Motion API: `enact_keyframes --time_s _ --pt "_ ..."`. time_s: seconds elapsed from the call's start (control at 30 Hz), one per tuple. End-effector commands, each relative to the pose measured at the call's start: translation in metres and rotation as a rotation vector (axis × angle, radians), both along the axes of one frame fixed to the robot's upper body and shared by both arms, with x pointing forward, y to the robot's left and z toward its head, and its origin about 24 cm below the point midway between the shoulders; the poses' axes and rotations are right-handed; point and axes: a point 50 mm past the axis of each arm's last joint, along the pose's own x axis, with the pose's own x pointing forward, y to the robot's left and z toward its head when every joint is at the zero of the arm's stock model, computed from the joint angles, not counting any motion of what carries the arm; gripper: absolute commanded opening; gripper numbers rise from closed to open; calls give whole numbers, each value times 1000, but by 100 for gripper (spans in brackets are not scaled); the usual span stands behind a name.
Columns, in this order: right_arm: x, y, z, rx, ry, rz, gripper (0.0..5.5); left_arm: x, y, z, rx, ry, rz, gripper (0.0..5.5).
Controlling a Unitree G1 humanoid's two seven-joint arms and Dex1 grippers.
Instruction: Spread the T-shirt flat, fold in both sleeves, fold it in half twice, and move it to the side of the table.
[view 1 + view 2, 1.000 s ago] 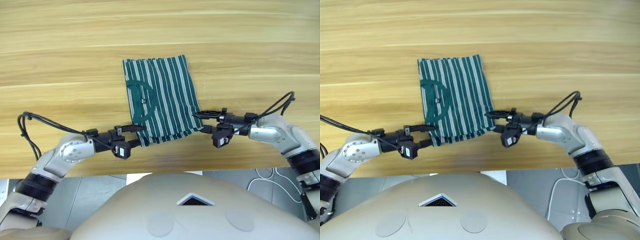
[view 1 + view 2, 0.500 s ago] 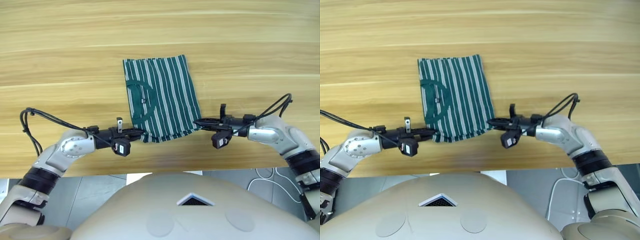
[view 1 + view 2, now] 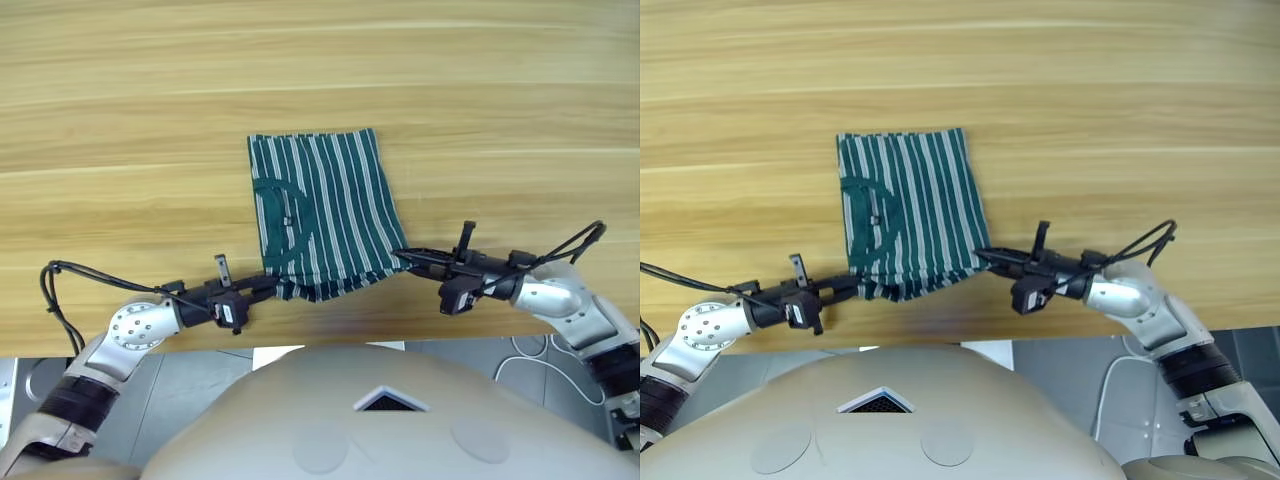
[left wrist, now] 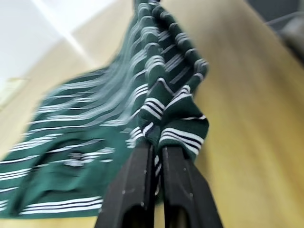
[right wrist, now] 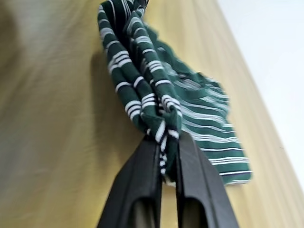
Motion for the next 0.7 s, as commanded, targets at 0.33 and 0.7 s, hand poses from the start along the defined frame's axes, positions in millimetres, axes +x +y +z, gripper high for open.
enact_keyframes --time_s 0.33,0.7 --pt "84 26 19 77 -236 -247 18 90 1 30 -24 -304 252 6" --pt "136 47 19 90 -292 -398 18 129 -1 7 92 -323 376 6"
